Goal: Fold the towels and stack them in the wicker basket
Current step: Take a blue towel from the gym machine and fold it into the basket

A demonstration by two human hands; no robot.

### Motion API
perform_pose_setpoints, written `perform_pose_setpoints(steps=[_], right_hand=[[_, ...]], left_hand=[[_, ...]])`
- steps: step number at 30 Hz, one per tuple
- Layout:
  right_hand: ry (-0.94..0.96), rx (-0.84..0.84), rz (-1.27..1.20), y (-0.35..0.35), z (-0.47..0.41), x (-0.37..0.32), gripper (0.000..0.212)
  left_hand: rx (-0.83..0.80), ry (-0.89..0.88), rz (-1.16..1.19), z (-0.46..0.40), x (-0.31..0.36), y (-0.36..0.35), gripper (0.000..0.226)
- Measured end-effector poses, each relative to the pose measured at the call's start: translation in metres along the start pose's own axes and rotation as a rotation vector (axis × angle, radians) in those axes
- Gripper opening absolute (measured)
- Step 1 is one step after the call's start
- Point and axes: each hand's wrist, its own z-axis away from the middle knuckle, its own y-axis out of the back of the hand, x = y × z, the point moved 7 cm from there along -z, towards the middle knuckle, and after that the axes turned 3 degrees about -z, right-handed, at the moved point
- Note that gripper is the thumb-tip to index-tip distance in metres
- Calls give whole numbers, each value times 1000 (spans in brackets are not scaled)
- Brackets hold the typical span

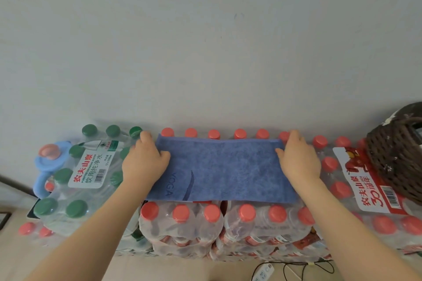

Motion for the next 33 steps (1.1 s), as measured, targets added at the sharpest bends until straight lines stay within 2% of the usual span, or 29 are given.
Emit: perform_pose_setpoints(steps=[2, 4, 5, 7, 8, 10, 12, 14, 17, 22, 24, 26, 29, 31, 33], right_hand=[[183, 154, 189, 10, 14, -31, 52], [518, 238, 141, 4, 39, -80, 51], [666, 204, 116, -7, 52, -101, 50], [764, -59, 102, -40, 68, -125, 56], [713, -197, 128, -55, 69, -123, 58], [605, -282, 191, -67, 62, -103, 62], [529, -268, 197, -64, 54, -80, 63], [464, -269, 207, -56, 50, -56, 64], [290, -227, 184, -42, 45, -16, 65], [21, -158, -52, -37, 38, 18, 70], [-85, -111, -202, -32, 37, 20, 69], [-154, -106, -282, -30, 38, 21, 61], [-128, -43, -398, -23, 37, 25, 40], [-68, 35, -622, -11, 39, 29, 21], [-70, 44, -775, 2, 40, 39, 15]], left_hand=[[170, -244, -62, 5, 24, 7, 50], [212, -562, -64, 14, 60, -1, 55], [138, -695, -72, 21, 76, -13, 57], [-82, -815, -111, 35, 95, -40, 72], [-181, -796, -137, 37, 93, -53, 80], [-257, -722, -195, 36, 78, -64, 97], [-243, -688, -187, 35, 65, -60, 118], [-257, -659, -201, 36, 55, -54, 129], [-272, -642, -210, 42, 52, -49, 141], [-267, -621, -267, 40, 59, -48, 151], [-242, -610, -279, 42, 68, -46, 149], [-209, -698, -290, 52, 84, -46, 138], [-253, -887, -288, 73, 114, -51, 118], [-286, -937, -246, 81, 130, -55, 103], [-297, -984, -254, 86, 146, -63, 88]])
